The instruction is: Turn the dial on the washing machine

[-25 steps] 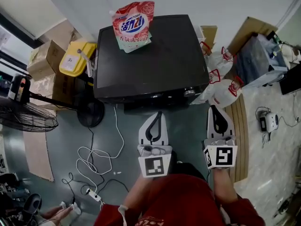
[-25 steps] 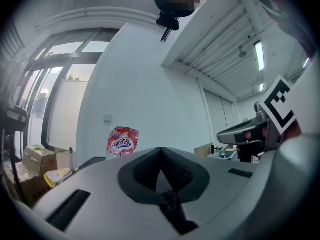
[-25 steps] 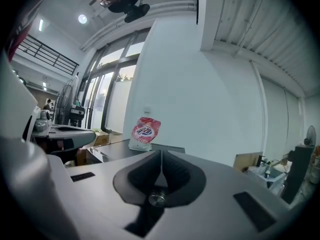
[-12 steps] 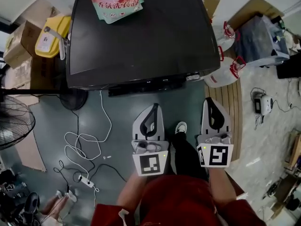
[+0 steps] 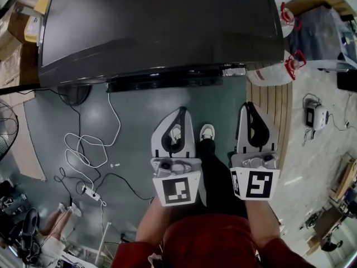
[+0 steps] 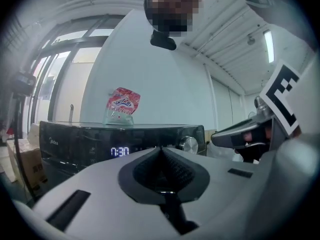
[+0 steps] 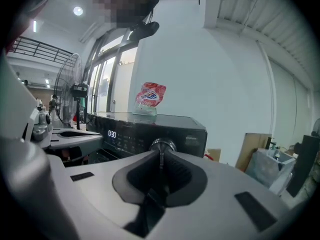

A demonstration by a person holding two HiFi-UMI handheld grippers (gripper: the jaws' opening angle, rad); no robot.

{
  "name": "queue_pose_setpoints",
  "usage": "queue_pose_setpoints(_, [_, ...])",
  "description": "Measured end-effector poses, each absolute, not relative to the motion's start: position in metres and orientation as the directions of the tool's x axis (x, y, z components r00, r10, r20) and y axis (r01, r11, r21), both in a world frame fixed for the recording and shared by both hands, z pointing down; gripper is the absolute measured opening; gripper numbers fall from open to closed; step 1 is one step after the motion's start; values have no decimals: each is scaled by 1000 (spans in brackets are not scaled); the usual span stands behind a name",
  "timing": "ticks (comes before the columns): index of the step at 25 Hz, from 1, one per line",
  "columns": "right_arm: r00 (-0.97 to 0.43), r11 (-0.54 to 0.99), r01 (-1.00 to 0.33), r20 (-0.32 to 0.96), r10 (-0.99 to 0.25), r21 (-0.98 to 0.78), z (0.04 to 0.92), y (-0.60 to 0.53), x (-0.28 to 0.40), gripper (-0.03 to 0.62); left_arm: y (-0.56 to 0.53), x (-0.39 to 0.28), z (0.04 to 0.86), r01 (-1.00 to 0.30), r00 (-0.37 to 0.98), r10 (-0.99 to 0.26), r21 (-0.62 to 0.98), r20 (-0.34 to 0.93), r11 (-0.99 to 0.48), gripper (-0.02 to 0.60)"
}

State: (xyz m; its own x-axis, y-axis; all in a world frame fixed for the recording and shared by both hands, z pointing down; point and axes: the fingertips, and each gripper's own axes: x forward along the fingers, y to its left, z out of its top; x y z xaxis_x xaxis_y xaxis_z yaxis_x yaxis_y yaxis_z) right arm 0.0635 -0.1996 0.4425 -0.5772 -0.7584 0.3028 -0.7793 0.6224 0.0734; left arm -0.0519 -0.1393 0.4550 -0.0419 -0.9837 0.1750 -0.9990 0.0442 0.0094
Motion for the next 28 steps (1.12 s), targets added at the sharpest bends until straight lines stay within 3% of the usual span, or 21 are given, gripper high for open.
queue_pose_setpoints(9, [-618,649,-760,270,-739,39,497,-196,84,37,-127,-35,494,-988,-154,-976,-9,157,155,9])
queue_pose_setpoints(17, [-605,620,-785,251,-756,-24,528,-183,79,44,-129,-43,531,-993,-114,-981,2,157,116,9])
queue_pose_setpoints(28, [-584,609,-793,249,-772,26,539,-187,58,86,-126,-60,555,-995,-96,-981,18,170,100,9])
